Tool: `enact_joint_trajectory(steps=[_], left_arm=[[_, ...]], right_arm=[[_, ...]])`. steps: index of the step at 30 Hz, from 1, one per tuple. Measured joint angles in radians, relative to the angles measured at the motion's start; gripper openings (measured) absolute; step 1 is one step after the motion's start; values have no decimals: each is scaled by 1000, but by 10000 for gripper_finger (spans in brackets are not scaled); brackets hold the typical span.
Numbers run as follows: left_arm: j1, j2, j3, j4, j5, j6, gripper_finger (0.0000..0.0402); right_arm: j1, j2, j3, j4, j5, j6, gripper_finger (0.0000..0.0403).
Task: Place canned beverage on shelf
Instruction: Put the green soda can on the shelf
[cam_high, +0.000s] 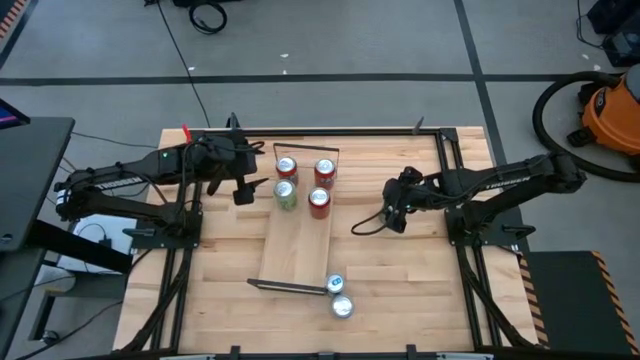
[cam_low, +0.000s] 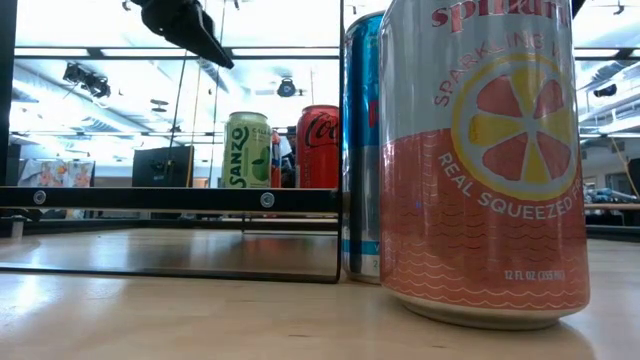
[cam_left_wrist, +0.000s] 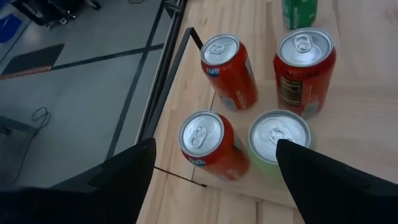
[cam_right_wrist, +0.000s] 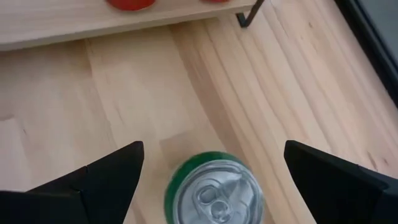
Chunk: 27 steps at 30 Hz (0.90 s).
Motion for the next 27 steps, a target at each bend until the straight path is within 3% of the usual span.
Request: enact_joint_trajectory(steps=[27], left_arm=[[-1,0,0,48,2,35,343]], right_arm=[[-50,39,-51,-62,-67,7,400]])
